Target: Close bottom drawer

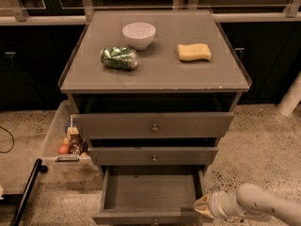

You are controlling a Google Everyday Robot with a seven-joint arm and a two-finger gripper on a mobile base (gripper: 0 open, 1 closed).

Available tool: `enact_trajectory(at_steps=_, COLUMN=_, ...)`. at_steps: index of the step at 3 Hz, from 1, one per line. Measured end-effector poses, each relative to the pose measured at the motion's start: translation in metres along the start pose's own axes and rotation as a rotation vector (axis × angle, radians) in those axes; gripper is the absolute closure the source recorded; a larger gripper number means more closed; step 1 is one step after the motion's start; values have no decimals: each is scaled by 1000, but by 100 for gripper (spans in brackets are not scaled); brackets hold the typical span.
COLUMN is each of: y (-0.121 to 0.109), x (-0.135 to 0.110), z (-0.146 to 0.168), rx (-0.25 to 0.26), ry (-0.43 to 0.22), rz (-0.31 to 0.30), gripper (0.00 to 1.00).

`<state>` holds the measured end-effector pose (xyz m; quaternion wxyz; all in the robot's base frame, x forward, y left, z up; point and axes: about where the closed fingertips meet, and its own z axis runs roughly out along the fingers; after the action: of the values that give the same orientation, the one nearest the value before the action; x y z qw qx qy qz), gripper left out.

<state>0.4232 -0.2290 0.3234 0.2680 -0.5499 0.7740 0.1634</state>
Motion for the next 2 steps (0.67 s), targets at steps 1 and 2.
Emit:
enact_trajectory(at_steps=1, y=-1, x=2, z=5, rx=0, ry=-5, rz=7, gripper=100)
enact_trajectory(at_steps=2, y=0, x=4, z=8, rx=19, ry=2, rz=2, gripper=100)
